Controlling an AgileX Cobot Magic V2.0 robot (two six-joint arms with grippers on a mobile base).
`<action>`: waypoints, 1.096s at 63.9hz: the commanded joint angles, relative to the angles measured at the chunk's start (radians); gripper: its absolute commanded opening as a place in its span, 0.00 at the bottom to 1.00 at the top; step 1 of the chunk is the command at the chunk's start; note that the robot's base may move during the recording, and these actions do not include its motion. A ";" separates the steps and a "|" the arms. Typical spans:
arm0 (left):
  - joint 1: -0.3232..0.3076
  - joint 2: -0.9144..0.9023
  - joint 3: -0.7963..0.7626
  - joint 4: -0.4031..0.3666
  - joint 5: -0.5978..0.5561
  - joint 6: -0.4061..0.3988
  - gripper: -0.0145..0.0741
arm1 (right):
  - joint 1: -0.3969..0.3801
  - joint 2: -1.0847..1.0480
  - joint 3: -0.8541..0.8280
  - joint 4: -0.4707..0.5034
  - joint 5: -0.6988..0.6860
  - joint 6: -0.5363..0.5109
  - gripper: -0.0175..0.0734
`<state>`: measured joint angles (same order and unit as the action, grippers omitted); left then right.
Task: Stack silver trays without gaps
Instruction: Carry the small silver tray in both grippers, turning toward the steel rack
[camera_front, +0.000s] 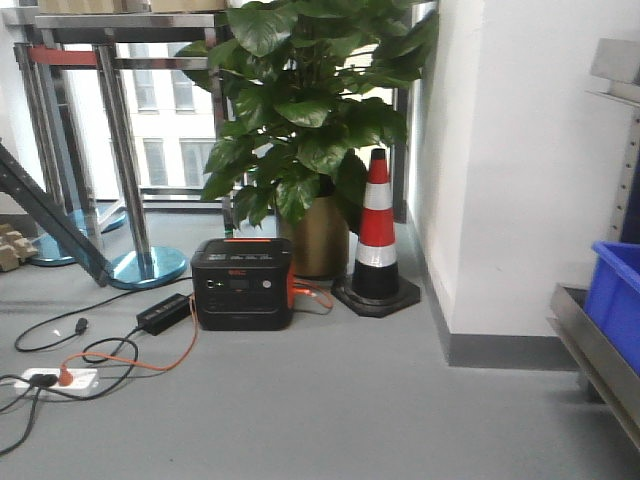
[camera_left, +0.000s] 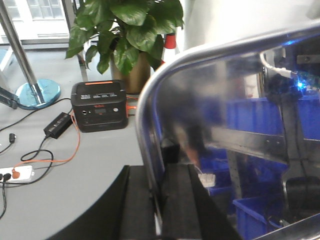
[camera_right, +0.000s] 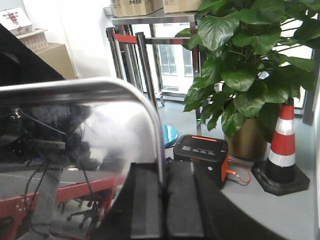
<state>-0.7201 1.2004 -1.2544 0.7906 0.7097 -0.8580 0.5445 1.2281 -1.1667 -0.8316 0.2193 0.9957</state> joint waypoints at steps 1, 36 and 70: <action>-0.023 0.003 -0.008 -0.019 -0.101 0.015 0.15 | 0.014 -0.002 -0.008 -0.012 -0.430 0.005 0.12; -0.023 0.003 -0.008 -0.019 -0.101 0.015 0.15 | 0.014 -0.002 -0.008 -0.012 -0.430 0.005 0.12; -0.023 0.003 -0.008 -0.019 -0.101 0.015 0.15 | 0.014 -0.002 -0.008 -0.012 -0.430 0.005 0.12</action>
<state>-0.7201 1.2004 -1.2544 0.7906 0.7116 -0.8580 0.5445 1.2281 -1.1667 -0.8316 0.2151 0.9957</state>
